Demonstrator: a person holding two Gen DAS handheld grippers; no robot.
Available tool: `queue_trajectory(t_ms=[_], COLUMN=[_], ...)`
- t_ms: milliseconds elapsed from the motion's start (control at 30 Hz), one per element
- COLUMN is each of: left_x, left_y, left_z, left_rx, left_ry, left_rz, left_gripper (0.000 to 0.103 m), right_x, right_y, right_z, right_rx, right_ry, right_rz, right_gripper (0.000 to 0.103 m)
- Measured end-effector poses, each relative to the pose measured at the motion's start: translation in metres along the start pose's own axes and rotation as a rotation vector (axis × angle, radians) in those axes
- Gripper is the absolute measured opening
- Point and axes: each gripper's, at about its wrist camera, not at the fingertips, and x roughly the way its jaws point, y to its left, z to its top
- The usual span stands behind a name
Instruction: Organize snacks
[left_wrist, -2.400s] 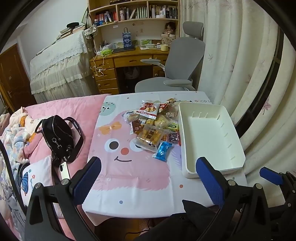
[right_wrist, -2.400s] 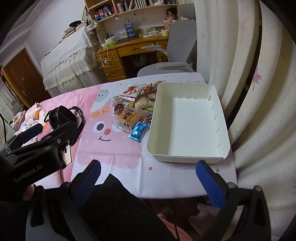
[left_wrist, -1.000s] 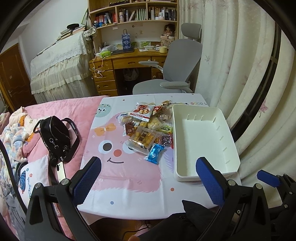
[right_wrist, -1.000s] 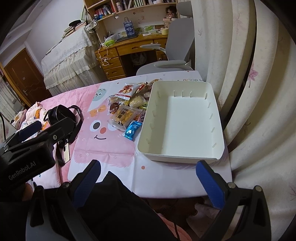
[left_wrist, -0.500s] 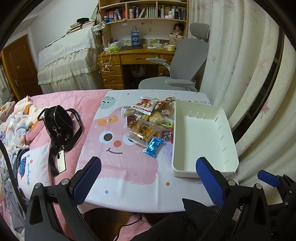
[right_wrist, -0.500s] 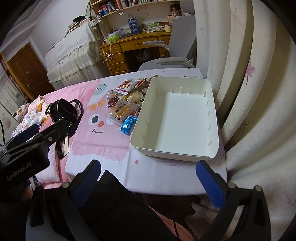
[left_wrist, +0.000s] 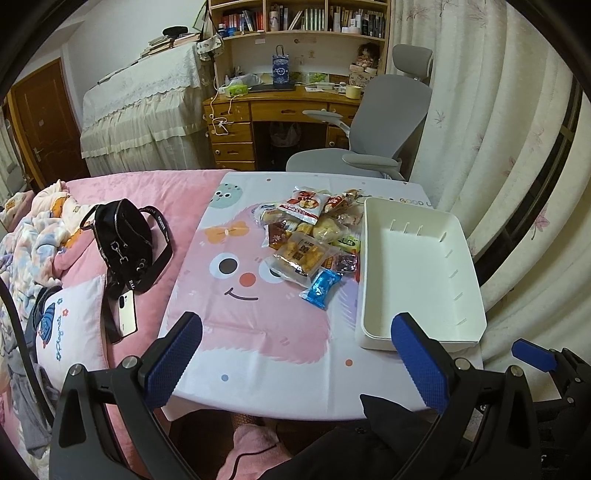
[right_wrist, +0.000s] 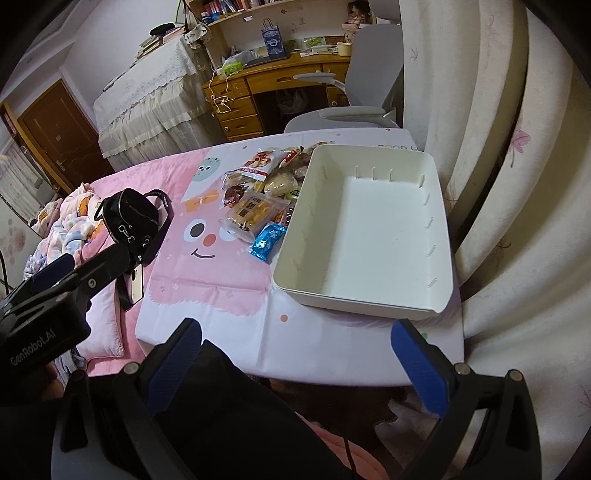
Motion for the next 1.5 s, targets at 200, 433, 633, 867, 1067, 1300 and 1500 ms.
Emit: queue_trajectory(t_ms=[200, 433, 633, 867, 1067, 1300, 1500], left_x=[0.013, 0.029, 0.041, 0.06, 0.084, 0.119, 0.143], left_y=[0.025, 0.058, 0.094, 0.144, 0.173, 0.175, 0.161], left_z=[0.016, 0.042, 0.064, 0.082, 0.092, 0.099, 0.104], left_rx=[0.022, 0.08, 0.123, 0.164, 0.213, 0.213, 0.223], left_ry=[0.014, 0.012, 0.017, 0.041, 0.109, 0.2, 0.26], left_rz=[-0.024, -0.058, -0.091, -0.168, -0.259, -0.335, -0.352], left_gripper=[0.102, 0.102, 0.102, 0.102, 0.102, 0.102, 0.102], right_x=[0.014, 0.026, 0.039, 0.058, 0.072, 0.082, 0.092], right_y=[0.021, 0.051, 0.085, 0.12, 0.146, 0.164, 0.163], right_z=[0.008, 0.02, 0.032, 0.039, 0.039, 0.039, 0.033], right_rx=[0.031, 0.111, 0.163, 0.245, 0.302, 0.265, 0.246], right_ry=[0.029, -0.002, -0.019, -0.038, -0.083, -0.126, -0.183], right_rz=[-0.009, -0.016, -0.02, -0.037, -0.088, -0.2, -0.26], right_gripper=[0.103, 0.102, 0.101, 0.098, 0.097, 0.094, 0.094])
